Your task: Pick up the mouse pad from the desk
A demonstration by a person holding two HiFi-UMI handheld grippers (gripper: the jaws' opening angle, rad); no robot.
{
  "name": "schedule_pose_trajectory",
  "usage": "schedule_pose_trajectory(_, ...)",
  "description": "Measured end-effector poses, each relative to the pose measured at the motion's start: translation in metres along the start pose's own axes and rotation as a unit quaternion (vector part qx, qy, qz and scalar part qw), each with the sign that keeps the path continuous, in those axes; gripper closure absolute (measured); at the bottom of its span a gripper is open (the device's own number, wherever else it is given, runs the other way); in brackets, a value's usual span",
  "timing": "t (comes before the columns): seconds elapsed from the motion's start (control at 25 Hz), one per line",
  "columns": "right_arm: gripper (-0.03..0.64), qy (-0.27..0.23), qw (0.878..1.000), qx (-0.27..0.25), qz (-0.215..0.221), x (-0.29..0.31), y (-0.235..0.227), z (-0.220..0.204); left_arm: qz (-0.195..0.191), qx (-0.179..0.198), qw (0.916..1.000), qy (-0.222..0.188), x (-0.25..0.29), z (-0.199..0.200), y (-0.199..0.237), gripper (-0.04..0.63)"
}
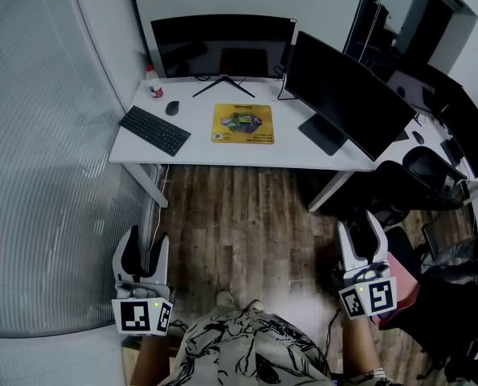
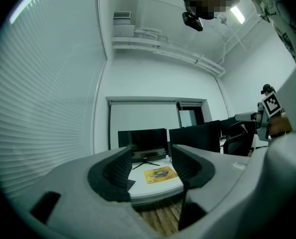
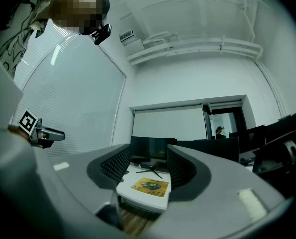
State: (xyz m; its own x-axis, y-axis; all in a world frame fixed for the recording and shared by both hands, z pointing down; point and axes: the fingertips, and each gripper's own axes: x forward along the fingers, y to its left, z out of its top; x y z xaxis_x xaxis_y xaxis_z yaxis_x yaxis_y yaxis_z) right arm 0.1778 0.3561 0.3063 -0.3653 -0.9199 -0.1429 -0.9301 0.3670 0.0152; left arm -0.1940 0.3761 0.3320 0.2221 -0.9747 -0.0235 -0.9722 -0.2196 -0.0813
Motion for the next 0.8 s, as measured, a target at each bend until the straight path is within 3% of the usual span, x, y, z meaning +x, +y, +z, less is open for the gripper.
schedule_pose_trajectory(0.12,0.330,0.005,1.000,-0.001,0.004,0.001,0.000,-0.001,0.005,0.001,1.0000,0.003,0.002,0.000,0.001,0.308)
schedule_pose_trajectory(0.8,0.116,0.004,1.000,0.014,-0.003,0.010,-0.002,-0.007,0.018,-0.014,0.9997,0.003,0.011,-0.001,0.010,0.112)
